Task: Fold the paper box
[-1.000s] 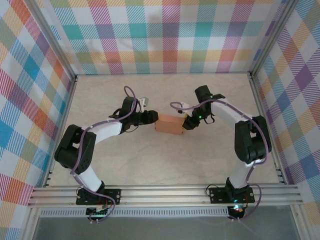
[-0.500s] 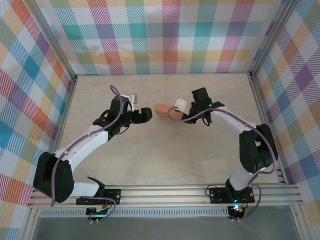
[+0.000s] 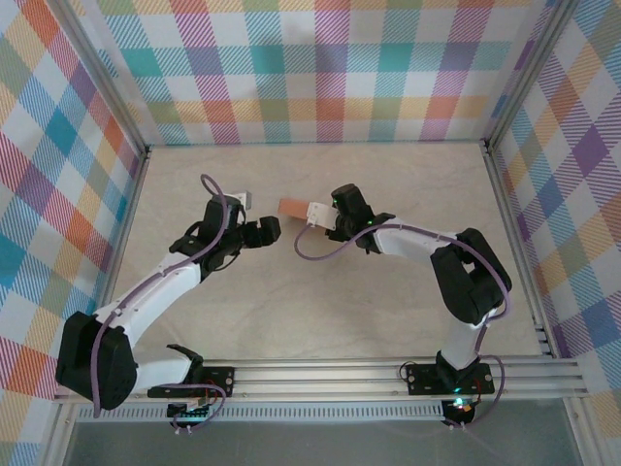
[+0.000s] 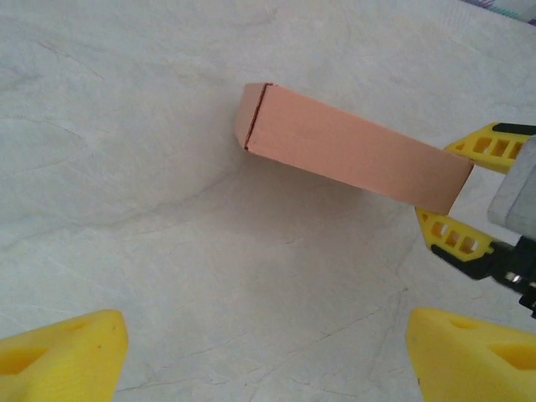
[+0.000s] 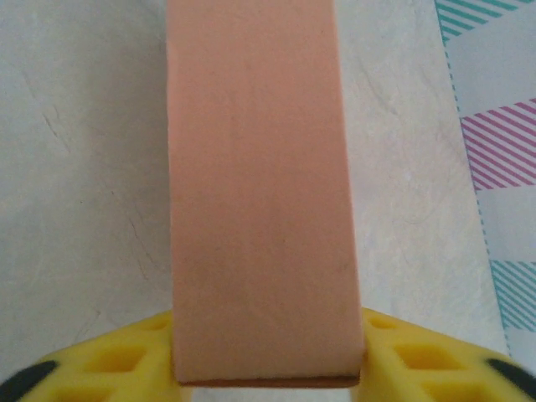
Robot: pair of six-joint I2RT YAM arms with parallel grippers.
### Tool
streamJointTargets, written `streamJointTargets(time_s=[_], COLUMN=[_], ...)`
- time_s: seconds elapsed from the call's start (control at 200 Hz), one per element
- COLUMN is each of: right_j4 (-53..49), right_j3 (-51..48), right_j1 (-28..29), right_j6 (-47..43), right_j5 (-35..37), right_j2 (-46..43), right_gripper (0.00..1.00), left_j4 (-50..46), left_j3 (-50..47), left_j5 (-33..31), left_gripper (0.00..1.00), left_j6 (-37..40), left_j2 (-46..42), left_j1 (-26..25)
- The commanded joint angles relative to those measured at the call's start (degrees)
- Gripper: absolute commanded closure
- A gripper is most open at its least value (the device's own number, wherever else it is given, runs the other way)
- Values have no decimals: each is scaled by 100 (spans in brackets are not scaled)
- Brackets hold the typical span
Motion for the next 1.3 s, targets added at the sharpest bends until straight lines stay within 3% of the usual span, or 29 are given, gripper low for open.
streamJointTargets(time_s=[0.0,0.085,0.245,0.375,0.545,0.65,0.755,0.94,1.055,1.18,1.3], right_j4=[142,240,349,288,986,1354,1810,2197,2803,3709,3933], right_j3=[-157,-224,-449,-818,-1597,-2004,-2673,-3683,-4050,-4172,-3967], right_j1=[3,-8,-78,-295,-1000,-1592,-2133,-2913,-3283,-3474,-3583], right_j6=[68,141,512,1126,2807,3945,4698,4872,4935,5014,5052], right_j5=[182,151,-330,-1432,-2672,-2490,-2155,-1507,-1510,-1632,-1775], right_j2=[-52,-118,-336,-838,-1838,-2344,-2937,-3657,-3483,-2883,-2158], right_gripper=[37,16,0,0,0,0,0,0,0,0,0], left_j4=[-78,-78,-69,136,927,1435,2079,3286,4426,5082,5235], left_j3=[-76,-78,-120,-252,-670,-961,-1384,-2262,-2733,-2710,-2431], left_j5=[-176,-248,-464,-677,-1274,-1993,-1921,-2028,-1775,-1297,-872], left_gripper=[14,13,12,10,5,2,0,0,0,0,0], left_j6=[96,80,128,435,1611,1930,2163,2311,2357,2379,2326], left_j2=[-127,-152,-223,-217,-310,-358,-406,-290,0,657,1180], left_j1=[46,44,46,94,299,528,924,1277,1443,1641,1794])
